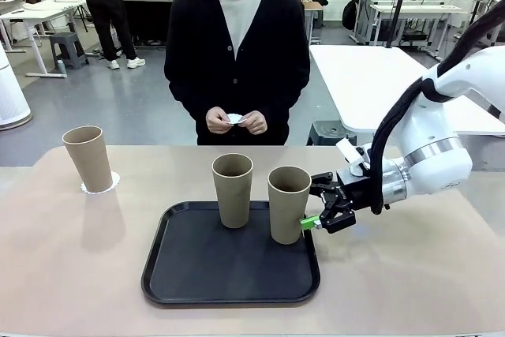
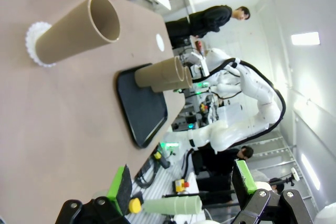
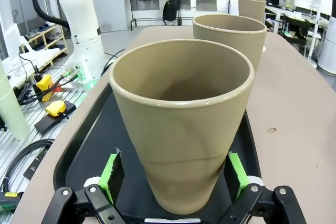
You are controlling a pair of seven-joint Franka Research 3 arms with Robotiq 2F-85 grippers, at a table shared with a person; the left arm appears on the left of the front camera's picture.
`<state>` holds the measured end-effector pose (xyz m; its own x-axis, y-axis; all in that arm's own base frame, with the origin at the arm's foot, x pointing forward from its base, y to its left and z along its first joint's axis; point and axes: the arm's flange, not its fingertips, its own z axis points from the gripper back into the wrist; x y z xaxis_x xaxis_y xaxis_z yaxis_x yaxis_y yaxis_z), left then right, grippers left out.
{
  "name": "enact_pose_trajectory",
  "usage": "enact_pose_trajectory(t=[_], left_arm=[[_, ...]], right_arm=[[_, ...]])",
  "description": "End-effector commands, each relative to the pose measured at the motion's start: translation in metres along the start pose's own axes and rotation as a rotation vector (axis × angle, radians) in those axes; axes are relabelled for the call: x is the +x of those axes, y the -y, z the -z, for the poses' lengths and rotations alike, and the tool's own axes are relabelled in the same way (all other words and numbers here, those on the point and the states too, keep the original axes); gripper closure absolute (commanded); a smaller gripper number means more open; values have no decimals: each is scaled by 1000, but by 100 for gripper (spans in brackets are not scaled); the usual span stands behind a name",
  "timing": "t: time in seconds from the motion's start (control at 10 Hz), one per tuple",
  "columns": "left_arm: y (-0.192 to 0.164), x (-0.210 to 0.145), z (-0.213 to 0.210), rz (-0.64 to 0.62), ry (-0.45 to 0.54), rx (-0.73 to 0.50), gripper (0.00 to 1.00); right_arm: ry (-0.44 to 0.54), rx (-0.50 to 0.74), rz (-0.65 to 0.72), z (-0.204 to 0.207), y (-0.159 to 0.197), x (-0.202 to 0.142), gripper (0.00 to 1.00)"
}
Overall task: Place coasters on the table and set cups on them.
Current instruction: Take one Reusable plastic cup from the Flat Tray and place it on a coaster set by the human.
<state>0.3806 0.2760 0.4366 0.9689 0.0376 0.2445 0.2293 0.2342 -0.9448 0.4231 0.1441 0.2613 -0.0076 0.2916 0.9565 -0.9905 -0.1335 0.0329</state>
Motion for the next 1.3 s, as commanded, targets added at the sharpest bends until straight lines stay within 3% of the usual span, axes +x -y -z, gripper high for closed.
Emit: enact_pose_trajectory(t=[0.0,1.0,1.1,1.2], left_arm=[[3,0,-2,-4,4,-7,0],[3,0,-2,-4,4,-7,0],[3,0,-2,-4,4,-7,0],[3,0,-2,-4,4,-7,0]], right_arm=[[18,-36,-23,13,7,-5,0],[45,-10,18,38,22,-10,0],[56,24,-13,36,22,-11,6],[56,55,-17,33,21,-11,59]])
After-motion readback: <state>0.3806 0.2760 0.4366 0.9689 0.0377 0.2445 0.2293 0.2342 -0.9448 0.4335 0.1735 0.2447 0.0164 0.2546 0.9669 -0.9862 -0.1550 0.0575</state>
